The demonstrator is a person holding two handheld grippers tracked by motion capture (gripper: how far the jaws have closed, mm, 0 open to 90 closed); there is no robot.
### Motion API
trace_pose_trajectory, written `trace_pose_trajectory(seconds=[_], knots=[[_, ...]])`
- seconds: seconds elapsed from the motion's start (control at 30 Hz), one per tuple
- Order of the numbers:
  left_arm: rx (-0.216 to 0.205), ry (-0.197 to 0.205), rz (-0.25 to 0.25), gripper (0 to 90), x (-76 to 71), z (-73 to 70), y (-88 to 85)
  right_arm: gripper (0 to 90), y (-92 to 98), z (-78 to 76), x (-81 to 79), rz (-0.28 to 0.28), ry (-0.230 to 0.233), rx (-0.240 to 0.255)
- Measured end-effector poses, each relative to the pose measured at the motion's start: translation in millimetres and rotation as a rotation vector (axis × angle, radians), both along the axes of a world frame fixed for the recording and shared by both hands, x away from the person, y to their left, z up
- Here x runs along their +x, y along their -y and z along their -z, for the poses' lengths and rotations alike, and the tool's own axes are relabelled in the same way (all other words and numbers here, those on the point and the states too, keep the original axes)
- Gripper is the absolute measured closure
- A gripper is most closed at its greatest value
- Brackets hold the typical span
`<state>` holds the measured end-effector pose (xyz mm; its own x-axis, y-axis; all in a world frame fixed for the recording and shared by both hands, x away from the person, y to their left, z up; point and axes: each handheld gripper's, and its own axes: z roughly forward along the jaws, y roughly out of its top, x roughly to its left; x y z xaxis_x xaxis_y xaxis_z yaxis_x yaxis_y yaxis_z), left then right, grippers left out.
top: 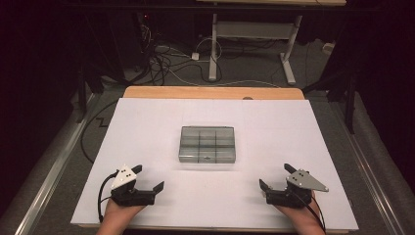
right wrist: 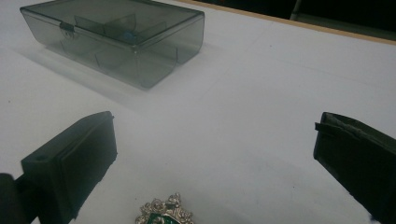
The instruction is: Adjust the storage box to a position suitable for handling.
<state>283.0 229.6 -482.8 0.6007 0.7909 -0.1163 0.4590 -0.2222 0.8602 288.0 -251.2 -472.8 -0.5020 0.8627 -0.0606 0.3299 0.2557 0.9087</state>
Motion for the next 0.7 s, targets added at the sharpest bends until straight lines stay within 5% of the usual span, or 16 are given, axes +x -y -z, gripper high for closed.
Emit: trace_pose_trajectory(seconds=[0.7], knots=[[0.011,-0.008,0.024,0.0,0.3,-0.4,0.9,0.1,-0.2,-1.0,-1.5,-0.003,0.012,0.005]])
